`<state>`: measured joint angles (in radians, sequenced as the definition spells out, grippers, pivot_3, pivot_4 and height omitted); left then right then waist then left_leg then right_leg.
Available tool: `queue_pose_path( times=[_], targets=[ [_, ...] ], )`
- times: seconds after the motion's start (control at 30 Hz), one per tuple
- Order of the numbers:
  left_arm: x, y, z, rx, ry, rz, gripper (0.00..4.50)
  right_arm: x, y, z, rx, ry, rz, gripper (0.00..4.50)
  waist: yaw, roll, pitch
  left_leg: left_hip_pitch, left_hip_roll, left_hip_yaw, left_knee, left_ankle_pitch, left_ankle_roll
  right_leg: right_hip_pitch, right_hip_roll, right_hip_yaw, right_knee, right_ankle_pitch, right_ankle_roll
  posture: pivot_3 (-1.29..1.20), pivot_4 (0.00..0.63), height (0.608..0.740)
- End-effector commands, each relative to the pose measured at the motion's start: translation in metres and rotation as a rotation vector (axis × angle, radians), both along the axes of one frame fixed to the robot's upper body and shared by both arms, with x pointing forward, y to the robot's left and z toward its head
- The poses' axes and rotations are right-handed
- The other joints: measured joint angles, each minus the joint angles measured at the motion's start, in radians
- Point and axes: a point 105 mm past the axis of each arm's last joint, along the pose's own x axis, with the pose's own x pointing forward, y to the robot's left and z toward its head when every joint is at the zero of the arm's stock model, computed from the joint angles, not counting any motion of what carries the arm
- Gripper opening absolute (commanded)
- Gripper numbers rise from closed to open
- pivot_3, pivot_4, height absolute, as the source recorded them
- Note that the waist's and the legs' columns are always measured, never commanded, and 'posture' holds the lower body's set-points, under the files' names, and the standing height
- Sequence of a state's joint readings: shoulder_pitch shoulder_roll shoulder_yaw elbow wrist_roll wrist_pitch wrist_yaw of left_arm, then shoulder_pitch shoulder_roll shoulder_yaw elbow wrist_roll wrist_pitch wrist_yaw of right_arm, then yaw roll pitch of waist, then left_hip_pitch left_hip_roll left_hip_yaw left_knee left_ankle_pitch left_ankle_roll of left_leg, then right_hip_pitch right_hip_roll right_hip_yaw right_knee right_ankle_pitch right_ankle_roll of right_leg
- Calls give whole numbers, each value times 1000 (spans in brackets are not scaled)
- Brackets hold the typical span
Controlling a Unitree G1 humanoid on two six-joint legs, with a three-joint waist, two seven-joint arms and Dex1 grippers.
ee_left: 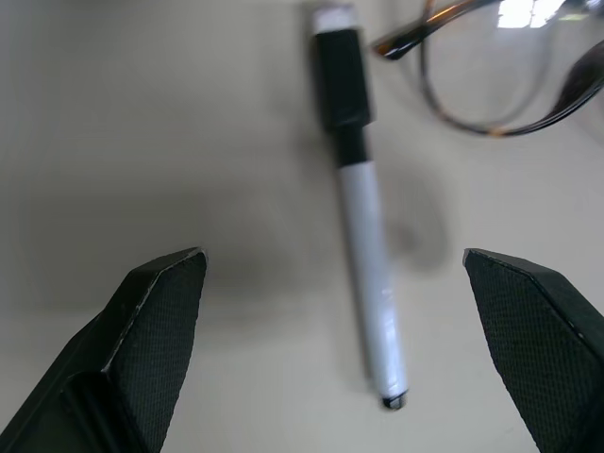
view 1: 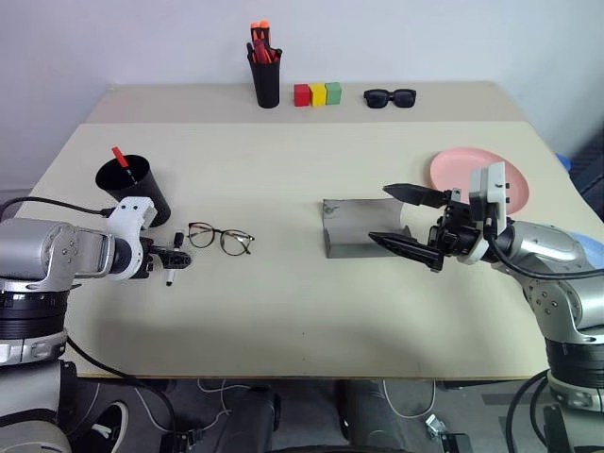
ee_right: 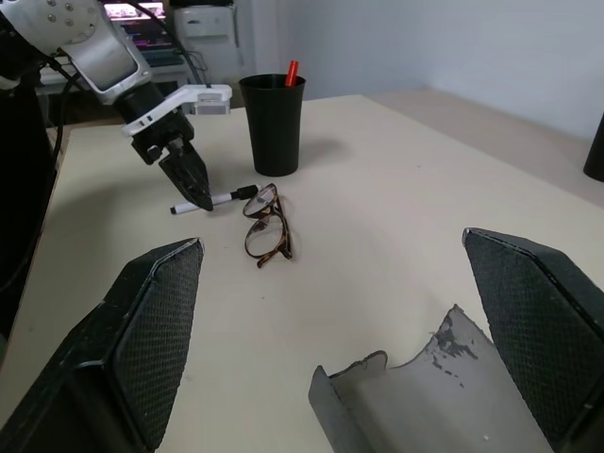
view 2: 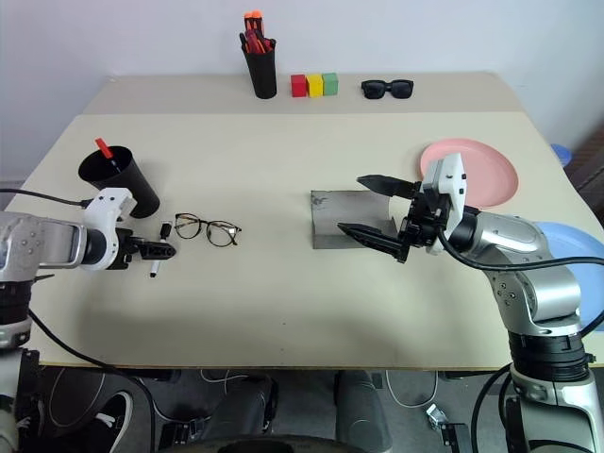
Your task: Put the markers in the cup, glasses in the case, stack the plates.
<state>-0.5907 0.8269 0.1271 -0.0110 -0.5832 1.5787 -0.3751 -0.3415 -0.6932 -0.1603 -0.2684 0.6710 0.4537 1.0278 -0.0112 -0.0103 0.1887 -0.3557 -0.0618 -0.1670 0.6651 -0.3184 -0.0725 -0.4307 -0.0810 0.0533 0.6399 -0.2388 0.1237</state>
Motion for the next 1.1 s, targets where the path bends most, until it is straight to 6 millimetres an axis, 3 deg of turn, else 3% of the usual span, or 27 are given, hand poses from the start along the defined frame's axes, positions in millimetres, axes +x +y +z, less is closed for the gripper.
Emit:
queue_pose_path(
  times=[0.03,0.7,0.83,1.1],
  targets=[
    [12,6,11,44,-62,20,4465,-2,0,7,6,-37,3,4500,-2,0,0,0,0,0,0,0,0,0,0,0,0,0,0,0,150,740],
    [41,-4,8,29,-85,45,4465,0,-7,6,0,-36,-42,4500,-2,0,0,0,0,0,0,1,-1,0,0,0,1,0,0,0,150,740],
    [41,-6,6,24,-74,41,2813,1,-7,6,2,-37,-48,4500,-3,0,0,0,0,0,0,1,-1,0,0,0,1,0,0,0,150,740],
    [36,-11,4,26,-57,5,2813,4,-7,7,0,-42,-52,4500,-3,0,0,0,0,0,0,0,-1,0,0,0,1,0,0,0,150,740]
  ],
)
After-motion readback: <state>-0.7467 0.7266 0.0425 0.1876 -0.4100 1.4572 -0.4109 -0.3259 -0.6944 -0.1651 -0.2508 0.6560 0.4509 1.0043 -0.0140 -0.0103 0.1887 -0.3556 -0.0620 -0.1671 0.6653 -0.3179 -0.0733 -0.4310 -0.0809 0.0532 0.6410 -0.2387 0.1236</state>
